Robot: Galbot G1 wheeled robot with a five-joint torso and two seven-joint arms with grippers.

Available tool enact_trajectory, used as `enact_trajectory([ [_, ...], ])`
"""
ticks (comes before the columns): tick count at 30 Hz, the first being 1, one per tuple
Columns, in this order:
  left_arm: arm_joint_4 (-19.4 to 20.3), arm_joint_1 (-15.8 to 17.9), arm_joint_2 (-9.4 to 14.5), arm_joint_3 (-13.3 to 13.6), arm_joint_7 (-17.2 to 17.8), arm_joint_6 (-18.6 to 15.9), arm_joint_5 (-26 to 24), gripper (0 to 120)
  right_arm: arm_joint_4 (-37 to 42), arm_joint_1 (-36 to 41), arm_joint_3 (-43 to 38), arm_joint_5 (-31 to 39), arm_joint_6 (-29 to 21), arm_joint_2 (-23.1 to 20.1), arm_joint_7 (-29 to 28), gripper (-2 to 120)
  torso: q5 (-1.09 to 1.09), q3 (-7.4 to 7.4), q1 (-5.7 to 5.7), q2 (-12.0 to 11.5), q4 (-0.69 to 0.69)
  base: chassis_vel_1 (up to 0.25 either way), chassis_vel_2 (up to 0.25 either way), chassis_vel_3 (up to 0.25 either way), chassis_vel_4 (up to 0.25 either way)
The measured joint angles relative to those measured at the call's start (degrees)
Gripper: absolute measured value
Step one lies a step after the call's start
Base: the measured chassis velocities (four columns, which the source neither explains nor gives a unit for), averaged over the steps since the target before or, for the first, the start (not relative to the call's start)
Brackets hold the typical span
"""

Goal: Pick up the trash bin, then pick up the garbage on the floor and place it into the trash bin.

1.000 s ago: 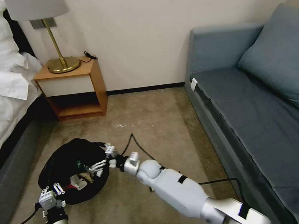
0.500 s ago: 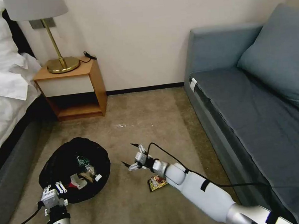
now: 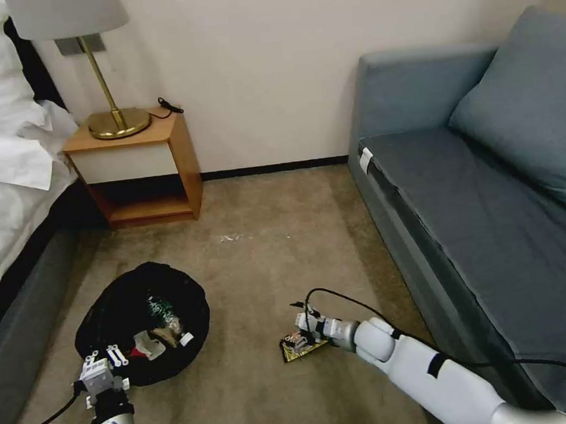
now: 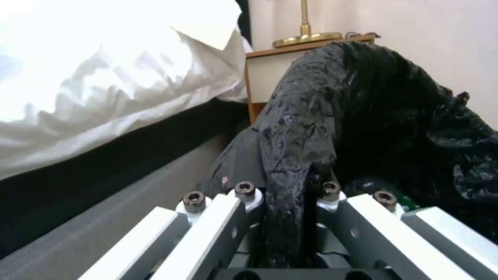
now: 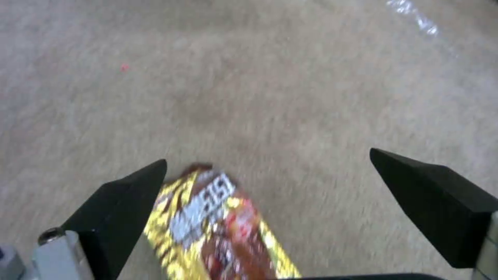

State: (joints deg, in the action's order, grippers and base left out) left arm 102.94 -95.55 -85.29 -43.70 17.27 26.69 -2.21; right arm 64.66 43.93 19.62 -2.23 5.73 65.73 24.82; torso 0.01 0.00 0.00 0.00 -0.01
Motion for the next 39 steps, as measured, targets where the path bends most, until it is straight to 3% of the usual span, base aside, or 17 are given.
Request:
enact_trajectory([
  [8,0.14,0.09,-0.34,0.02,0.01,-0.52,0.29,6,-6.75,-1.86,-2.35,0.17,0.58,0.14,5.78,100,-0.02,0.0,0.0,0.0,0.01,0.0,0.0,0.0,0.0],
  [17,0.23,-0.13,-0.04,-0.14,0.02,-0.53,0.33,6,-16.48,-5.0,-5.38,5.71,0.62,2.33,17.74,100,-0.01,0.0,0.0,0.0,0.01,0.0,0.0,0.0,0.0],
  [20,0.22,-0.15,0.06,-0.14,0.01,-0.52,0.32,6,-18.16,-5.84,-5.69,6.18,0.66,2.87,18.24,100,-0.02,0.0,0.0,0.0,0.01,0.0,0.0,0.0,0.0],
  [39,-0.16,-0.27,0.77,-0.59,0.04,-0.2,-0.47,6,-23.77,-6.54,-8.77,0.25,1.71,5.35,23.44,31,-0.01,0.0,0.0,0.0,0.01,0.0,0.0,0.0,0.0],
])
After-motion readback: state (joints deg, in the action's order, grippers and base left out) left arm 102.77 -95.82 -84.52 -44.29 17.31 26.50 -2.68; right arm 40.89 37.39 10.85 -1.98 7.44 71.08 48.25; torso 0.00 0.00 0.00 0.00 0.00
